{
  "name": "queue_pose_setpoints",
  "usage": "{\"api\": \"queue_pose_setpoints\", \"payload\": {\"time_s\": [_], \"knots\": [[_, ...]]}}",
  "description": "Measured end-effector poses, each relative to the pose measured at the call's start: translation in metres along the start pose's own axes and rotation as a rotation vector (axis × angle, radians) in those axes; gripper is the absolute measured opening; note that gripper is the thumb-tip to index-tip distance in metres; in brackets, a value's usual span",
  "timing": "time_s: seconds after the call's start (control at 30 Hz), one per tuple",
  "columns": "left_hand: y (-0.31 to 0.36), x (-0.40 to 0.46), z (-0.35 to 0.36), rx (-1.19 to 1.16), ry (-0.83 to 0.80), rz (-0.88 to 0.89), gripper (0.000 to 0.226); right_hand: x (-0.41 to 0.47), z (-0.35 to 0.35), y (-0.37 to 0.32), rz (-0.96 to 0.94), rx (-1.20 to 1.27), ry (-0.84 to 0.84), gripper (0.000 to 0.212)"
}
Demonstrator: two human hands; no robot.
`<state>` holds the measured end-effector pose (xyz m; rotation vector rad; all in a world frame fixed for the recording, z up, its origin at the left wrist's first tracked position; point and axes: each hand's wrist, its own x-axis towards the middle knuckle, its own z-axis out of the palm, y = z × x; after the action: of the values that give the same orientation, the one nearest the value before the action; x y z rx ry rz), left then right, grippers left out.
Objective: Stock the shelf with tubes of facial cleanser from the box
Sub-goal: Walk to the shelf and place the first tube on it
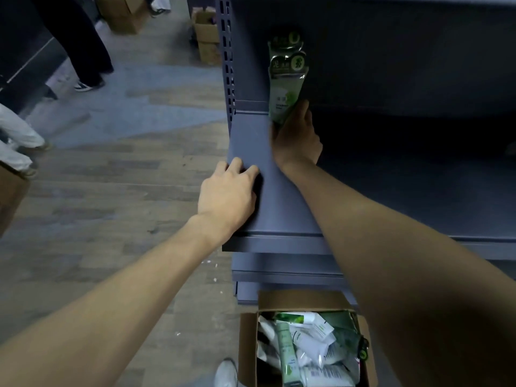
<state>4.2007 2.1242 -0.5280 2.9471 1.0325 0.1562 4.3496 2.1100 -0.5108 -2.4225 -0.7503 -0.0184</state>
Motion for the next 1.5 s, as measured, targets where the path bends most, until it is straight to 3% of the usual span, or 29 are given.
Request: {"api": "queue_pose_setpoints", "payload": {"time_s": [0.5, 1.07, 1.27, 1.5], "knots": [[0.001, 0.000, -0.002, 0.035, -0.004, 0.040, 0.029, 0.028, 0.009, -0.010, -0.017, -0.001, 0.026, 0.053], [-0.003, 0.005, -0.003, 0.050, -0.034, 0.069, 0.028, 0.034, 0.014, -0.016, 0.104, 0.039, 0.019, 0.049], [-0.003, 0.008, -0.004, 0.056, -0.032, 0.077, 0.026, 0.004, 0.001, 0.006, 0.094, 0.069, 0.013, 0.073], [0.000, 0.006, -0.005, 0.024, -0.083, 0.052, 0.031, -0.085, -0.050, 0.061, 0.080, 0.068, 0.047, 0.055]]}}
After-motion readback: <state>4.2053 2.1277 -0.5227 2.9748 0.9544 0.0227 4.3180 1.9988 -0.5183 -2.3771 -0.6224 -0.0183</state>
